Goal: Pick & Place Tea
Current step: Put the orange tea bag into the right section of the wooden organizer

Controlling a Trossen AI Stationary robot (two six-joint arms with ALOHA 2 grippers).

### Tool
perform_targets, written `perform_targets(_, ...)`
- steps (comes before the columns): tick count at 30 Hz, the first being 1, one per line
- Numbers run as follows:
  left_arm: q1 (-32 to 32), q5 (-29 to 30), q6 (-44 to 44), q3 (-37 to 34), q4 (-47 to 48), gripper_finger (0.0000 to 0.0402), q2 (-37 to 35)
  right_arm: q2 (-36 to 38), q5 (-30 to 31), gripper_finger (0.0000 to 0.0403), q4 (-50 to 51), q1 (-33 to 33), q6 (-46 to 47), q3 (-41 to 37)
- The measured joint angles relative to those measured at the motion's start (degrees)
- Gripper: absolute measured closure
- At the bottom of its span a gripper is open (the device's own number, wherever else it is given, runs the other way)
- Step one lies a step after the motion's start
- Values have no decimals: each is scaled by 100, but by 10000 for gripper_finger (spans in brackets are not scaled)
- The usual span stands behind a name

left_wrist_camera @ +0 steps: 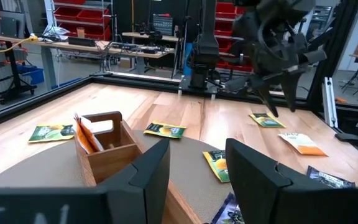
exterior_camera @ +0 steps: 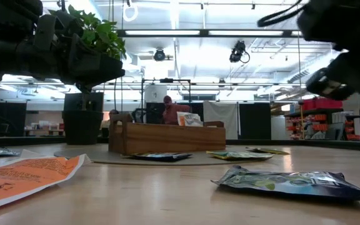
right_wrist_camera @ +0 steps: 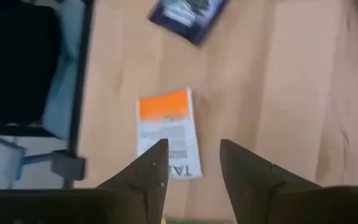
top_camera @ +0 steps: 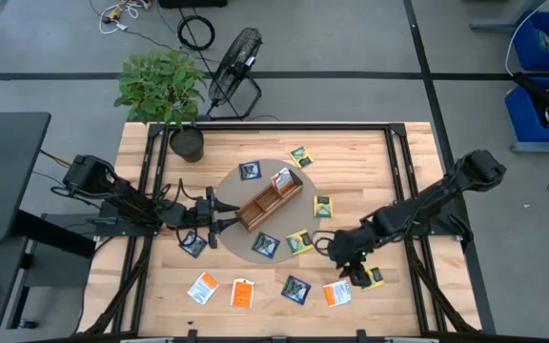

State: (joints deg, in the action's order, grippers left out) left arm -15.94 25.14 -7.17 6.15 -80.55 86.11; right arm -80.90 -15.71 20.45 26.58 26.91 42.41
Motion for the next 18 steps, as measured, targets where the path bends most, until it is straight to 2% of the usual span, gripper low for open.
perform_targets(9, 0, -1, -16, 0, 35, 239, 0, -239, 1540, 237, 26, 1152, 172, 0)
perform_targets(18, 0, -2, -99, 0, 33, 239, 0, -409, 2031, 203, 13, 1667, 672, 0)
